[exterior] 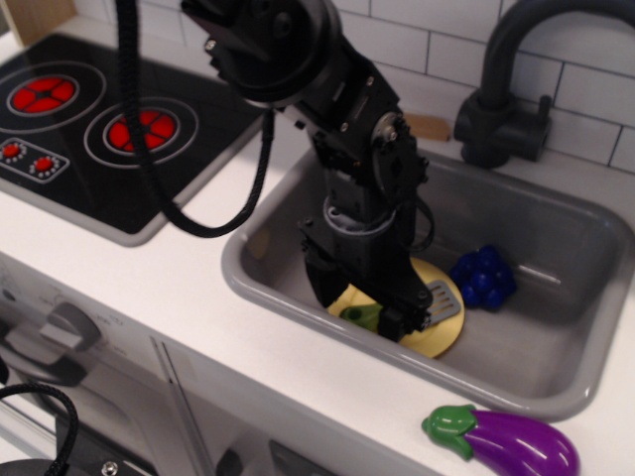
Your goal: Take spatula off plate sink
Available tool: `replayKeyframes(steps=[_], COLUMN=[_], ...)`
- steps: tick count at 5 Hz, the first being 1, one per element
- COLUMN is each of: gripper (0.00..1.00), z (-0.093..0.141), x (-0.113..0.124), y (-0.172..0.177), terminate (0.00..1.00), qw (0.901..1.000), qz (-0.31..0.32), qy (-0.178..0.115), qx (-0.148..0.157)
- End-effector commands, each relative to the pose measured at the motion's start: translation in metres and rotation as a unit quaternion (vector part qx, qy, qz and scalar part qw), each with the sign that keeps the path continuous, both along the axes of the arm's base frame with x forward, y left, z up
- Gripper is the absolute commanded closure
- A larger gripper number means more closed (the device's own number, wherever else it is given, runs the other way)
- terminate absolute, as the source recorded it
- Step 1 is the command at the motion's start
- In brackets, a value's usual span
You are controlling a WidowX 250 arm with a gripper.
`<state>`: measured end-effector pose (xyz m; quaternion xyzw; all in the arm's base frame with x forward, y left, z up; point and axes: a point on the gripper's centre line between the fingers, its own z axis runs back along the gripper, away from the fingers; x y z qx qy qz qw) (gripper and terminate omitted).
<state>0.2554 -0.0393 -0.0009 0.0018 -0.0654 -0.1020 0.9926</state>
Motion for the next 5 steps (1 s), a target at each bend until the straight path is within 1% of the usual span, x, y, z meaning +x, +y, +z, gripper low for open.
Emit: replayKeyframes(steps=[1, 3, 4, 5], gripper=[1.0, 1.0, 1.0, 1.0], z=[0.002, 0.004, 0.014, 0.034], x=[0.012, 0.012, 0.015, 0.016], y=[-0.007, -0.009, -0.005, 0.003], terminate=[0.0, 0.0, 0.0, 0.0], qw=[0.9999, 0.9998, 0.9997, 0.9984], qz=[0.006, 0.013, 0.024, 0.052], qy=[-0.003, 0.009, 0.002, -0.021], qx=[-0.008, -0.009, -0.005, 0.005])
